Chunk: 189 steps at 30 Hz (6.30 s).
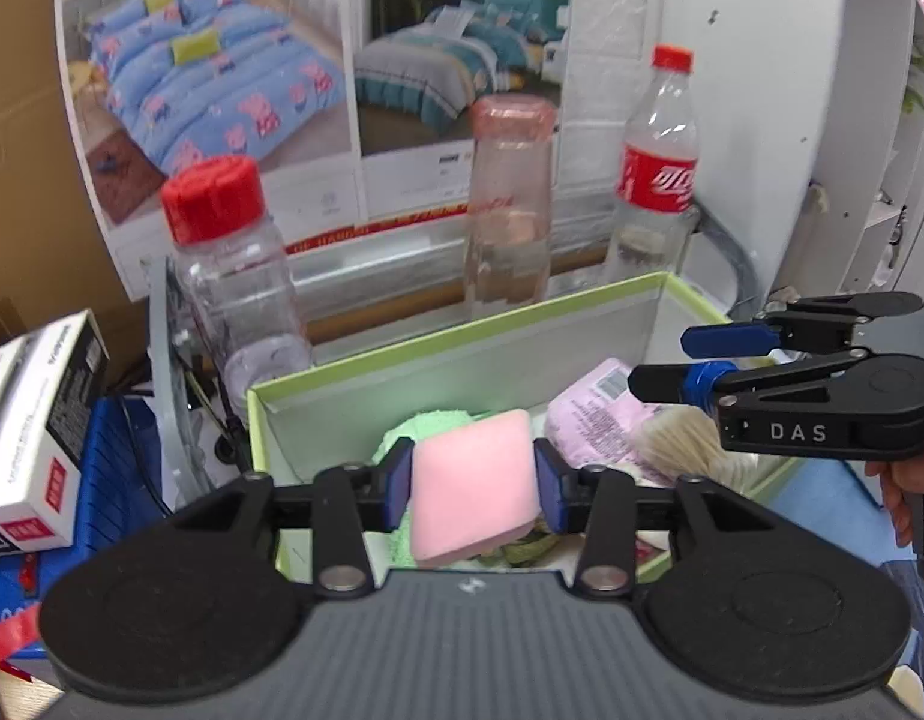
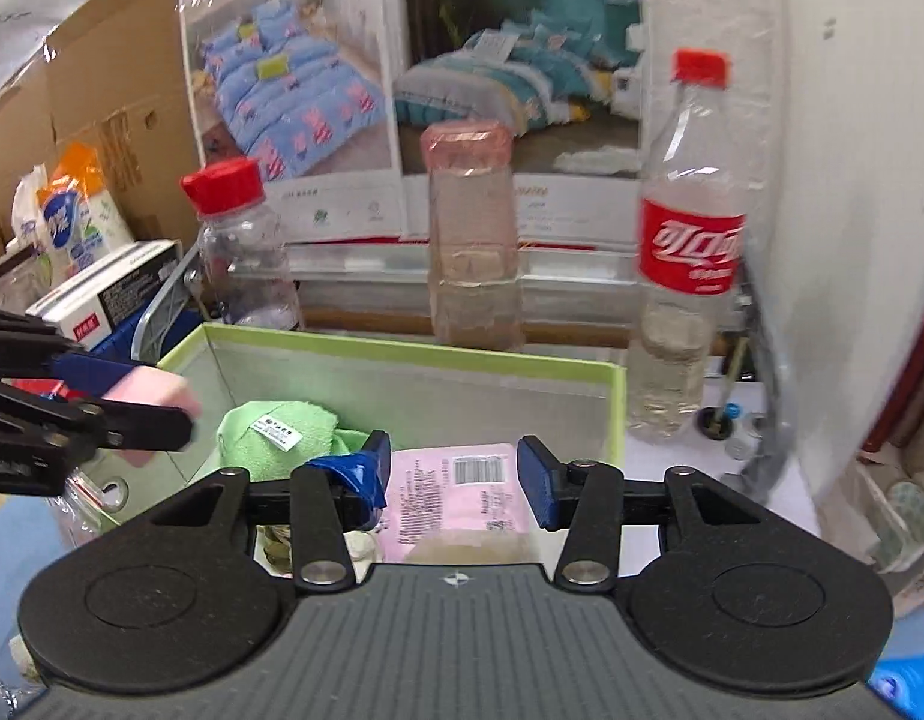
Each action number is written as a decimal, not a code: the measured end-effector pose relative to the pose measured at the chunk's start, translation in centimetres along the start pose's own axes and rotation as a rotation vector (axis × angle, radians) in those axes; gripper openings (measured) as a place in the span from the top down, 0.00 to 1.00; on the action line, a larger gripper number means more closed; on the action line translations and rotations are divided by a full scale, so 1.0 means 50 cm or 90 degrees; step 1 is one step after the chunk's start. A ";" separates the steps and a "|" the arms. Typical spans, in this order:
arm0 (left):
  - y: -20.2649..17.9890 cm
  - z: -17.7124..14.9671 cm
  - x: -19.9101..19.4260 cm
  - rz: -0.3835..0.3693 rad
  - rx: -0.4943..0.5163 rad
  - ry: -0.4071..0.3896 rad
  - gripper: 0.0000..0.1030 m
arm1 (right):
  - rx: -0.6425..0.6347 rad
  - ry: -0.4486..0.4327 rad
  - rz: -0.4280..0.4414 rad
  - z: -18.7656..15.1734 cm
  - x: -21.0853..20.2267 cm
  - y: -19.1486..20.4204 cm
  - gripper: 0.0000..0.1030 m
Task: Organize soft objects
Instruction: 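Carry the sponge with the left tool into the green box while the right tool drops the swabs there, then withdraw the left tool toward the white knotted socks while the right tool moves to the banded sock, then lower the left tool onto the knotted socks while the right tool lowers onto the banded sock, then close the left tool on the knotted socks while the right tool grasps the banded sock, then carry the socks with the left tool into the green box while the right tool drops its sock there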
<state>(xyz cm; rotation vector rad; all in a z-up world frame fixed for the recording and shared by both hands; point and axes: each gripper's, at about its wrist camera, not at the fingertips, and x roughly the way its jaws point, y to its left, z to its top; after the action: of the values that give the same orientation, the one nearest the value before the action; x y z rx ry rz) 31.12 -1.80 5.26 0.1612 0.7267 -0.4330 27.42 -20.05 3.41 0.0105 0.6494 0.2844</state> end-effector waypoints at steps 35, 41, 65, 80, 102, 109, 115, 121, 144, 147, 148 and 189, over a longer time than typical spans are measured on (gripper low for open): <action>0.054 -0.246 -0.245 0.118 -0.059 -0.009 0.01 | 0.038 0.083 0.010 -0.131 -0.200 0.061 0.53; 0.089 -0.287 -0.228 0.146 -0.084 0.037 0.01 | -0.033 0.206 0.066 -0.113 -0.090 0.094 0.53; 0.107 -0.292 -0.205 0.110 -0.095 0.058 0.01 | -0.017 0.334 0.036 -0.136 0.010 0.043 0.47; 0.060 -0.226 -0.067 -0.020 -0.095 0.175 0.01 | 0.085 0.144 -0.013 -0.130 -0.152 -0.036 0.46; 0.206 -0.374 -0.235 0.184 -0.184 0.132 0.01 | -0.146 0.222 0.039 -0.192 -0.204 -0.026 0.46; 0.204 -0.383 -0.254 0.200 -0.198 0.138 0.01 | -0.315 0.263 0.119 -0.209 -0.175 0.018 0.46; 0.185 -0.385 -0.237 0.198 -0.169 0.166 0.01 | -0.353 0.264 0.129 -0.211 -0.087 0.028 0.45; 0.177 -0.384 -0.223 0.208 -0.152 0.170 0.01 | -0.084 0.224 0.073 -0.207 -0.068 -0.050 0.44; 0.187 -0.404 -0.205 0.167 -0.116 0.161 0.01 | -0.248 0.208 0.184 -0.179 -0.002 -0.026 0.40; 0.192 -0.408 -0.181 0.168 -0.120 0.178 0.01 | -0.231 0.200 0.174 -0.184 -0.001 -0.022 0.36; 0.194 -0.410 -0.176 0.162 -0.124 0.180 0.01 | -0.230 0.200 0.170 -0.185 -0.003 -0.019 0.35; 0.177 -0.323 -0.306 0.129 -0.165 0.058 0.55 | -0.096 0.061 0.059 -0.193 -0.224 -0.076 0.88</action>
<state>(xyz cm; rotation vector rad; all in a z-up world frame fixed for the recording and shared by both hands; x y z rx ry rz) 15.04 15.82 3.57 0.0106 0.8401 -0.1363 14.14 -27.45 2.03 -0.1177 0.7231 0.4245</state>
